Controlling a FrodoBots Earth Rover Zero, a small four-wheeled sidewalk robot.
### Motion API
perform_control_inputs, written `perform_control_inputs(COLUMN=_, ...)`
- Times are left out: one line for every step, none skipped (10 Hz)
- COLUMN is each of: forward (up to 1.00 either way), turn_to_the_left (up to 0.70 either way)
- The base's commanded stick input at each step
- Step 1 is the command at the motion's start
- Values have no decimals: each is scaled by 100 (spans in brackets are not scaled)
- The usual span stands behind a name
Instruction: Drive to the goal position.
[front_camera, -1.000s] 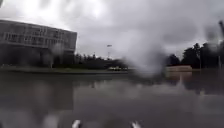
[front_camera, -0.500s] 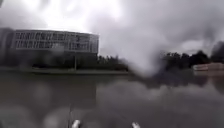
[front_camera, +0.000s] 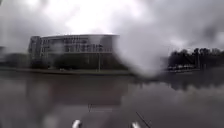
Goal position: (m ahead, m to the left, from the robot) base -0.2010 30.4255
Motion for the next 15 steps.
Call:
perform_control_inputs(forward=70, turn_to_the_left=35)
perform_control_inputs(forward=70, turn_to_the_left=35)
perform_control_inputs(forward=70, turn_to_the_left=35)
perform_control_inputs(forward=70, turn_to_the_left=35)
perform_control_inputs(forward=70, turn_to_the_left=35)
perform_control_inputs(forward=70, turn_to_the_left=35)
perform_control_inputs(forward=70, turn_to_the_left=35)
perform_control_inputs(forward=70, turn_to_the_left=35)
perform_control_inputs(forward=70, turn_to_the_left=35)
perform_control_inputs(forward=70, turn_to_the_left=35)
perform_control_inputs(forward=70, turn_to_the_left=35)
perform_control_inputs(forward=70, turn_to_the_left=35)
perform_control_inputs(forward=70, turn_to_the_left=35)
perform_control_inputs(forward=70, turn_to_the_left=35)
perform_control_inputs(forward=70, turn_to_the_left=35)
